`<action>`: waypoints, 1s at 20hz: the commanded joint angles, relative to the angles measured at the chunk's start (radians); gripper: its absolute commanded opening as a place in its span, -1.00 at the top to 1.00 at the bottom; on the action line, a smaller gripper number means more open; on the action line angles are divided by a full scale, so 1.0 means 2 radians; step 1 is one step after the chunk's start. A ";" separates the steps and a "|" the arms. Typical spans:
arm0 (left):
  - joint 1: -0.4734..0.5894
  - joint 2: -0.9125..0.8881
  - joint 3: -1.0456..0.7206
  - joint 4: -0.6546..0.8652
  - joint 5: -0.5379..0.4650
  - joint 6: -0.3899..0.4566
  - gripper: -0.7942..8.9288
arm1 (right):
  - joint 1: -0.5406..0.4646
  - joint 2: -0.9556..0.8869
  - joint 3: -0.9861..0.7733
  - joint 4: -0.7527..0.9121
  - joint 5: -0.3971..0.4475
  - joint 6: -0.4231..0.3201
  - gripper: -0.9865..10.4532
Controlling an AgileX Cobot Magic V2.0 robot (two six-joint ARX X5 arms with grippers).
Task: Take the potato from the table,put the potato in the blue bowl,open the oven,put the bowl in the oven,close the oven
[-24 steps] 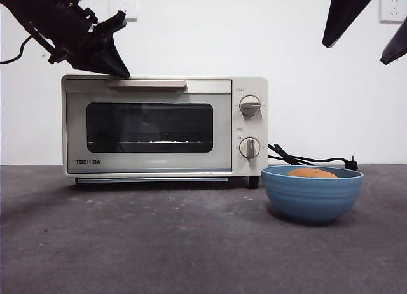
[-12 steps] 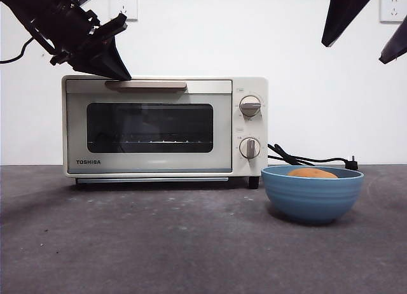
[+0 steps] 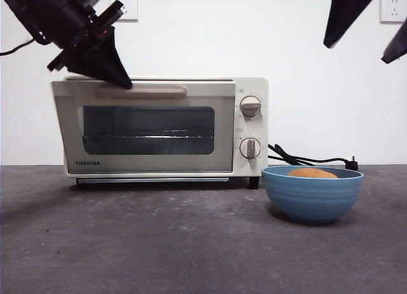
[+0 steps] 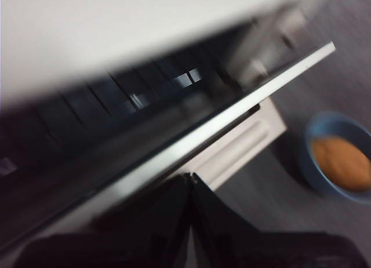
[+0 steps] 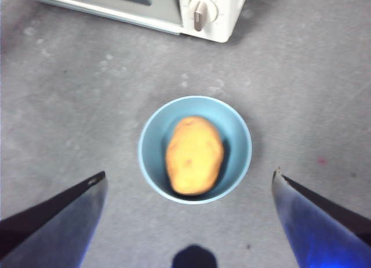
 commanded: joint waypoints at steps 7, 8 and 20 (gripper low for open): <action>-0.007 0.023 -0.019 -0.138 -0.012 0.019 0.85 | -0.034 -0.001 -0.006 -0.028 0.026 0.022 0.01; -0.010 0.023 -0.019 -0.145 -0.012 0.023 0.85 | -0.045 -0.001 -0.006 -0.035 0.026 0.023 0.01; -0.015 -0.100 -0.019 -0.122 0.023 0.020 0.85 | -0.105 0.092 -0.006 -0.020 -0.033 0.030 0.03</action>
